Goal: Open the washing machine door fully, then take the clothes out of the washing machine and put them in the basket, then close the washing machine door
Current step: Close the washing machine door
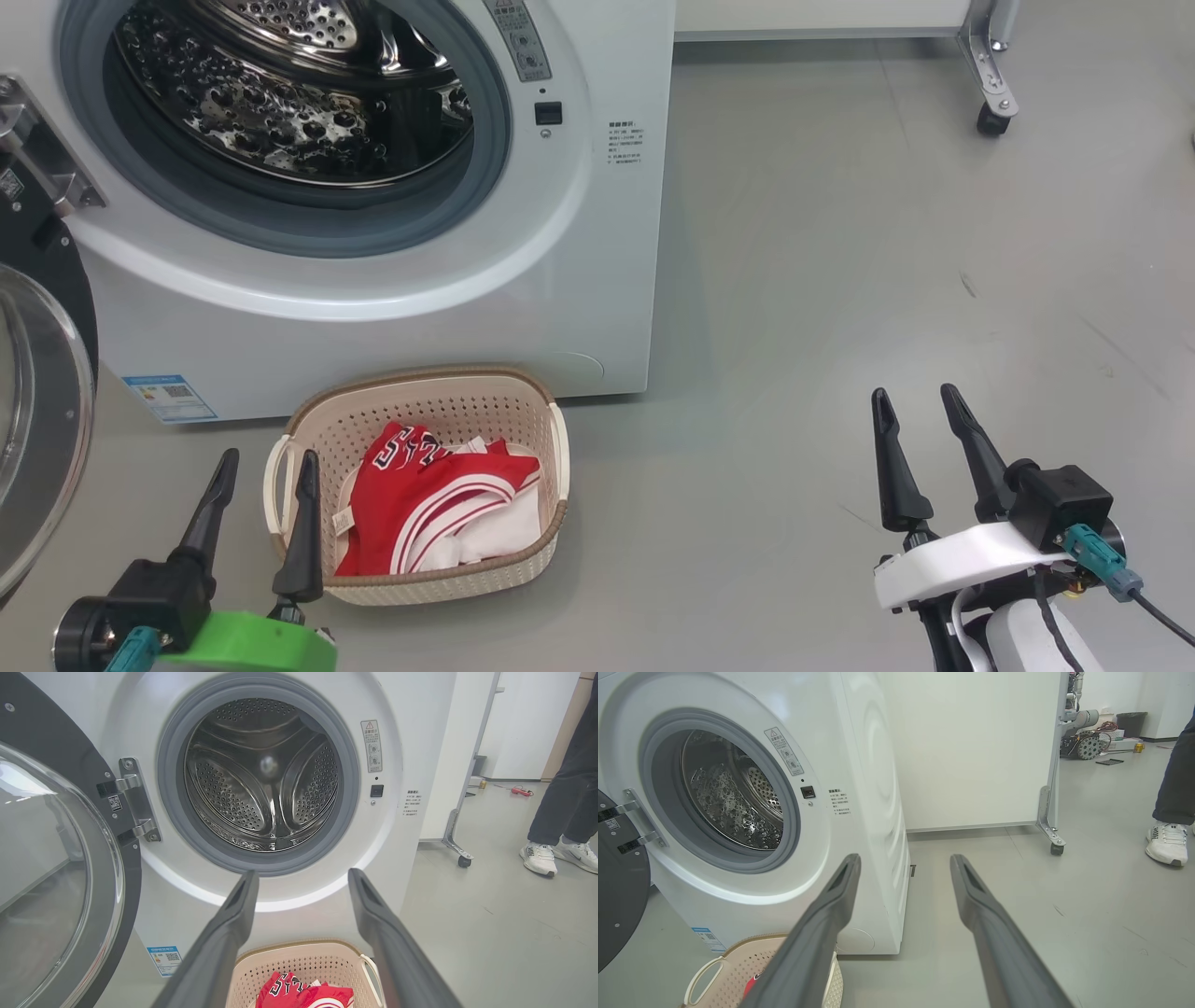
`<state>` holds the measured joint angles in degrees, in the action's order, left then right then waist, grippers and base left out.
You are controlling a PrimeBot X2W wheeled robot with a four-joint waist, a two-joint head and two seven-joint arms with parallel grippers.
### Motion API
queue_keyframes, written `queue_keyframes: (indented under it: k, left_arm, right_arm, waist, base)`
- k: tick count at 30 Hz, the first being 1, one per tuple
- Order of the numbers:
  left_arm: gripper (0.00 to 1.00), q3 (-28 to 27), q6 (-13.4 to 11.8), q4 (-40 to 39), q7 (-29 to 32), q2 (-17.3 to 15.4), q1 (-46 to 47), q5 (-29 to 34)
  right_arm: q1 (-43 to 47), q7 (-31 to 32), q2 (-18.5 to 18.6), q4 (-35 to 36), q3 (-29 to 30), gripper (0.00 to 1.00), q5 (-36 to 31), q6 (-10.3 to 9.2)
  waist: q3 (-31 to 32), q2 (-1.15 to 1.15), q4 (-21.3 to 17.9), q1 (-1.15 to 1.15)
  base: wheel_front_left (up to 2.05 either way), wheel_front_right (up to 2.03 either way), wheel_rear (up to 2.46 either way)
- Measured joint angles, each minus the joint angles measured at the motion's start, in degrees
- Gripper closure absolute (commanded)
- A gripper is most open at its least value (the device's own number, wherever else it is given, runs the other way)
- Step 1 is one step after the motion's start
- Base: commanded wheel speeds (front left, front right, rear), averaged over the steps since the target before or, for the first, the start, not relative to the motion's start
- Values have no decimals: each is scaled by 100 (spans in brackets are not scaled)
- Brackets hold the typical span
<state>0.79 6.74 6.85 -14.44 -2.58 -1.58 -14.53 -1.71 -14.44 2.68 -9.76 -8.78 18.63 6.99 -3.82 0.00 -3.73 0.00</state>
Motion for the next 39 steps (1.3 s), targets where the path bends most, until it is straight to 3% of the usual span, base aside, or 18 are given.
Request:
queue_keyframes:
  k: [39]
  left_arm:
    - [0,122,-142,-174,0,1,-1,-56]
  right_arm:
    - [-5,0,-5,-26,3,0,-1,0]
  waist:
    - [-114,0,56,0]
  base:
    - [-46,46,0]
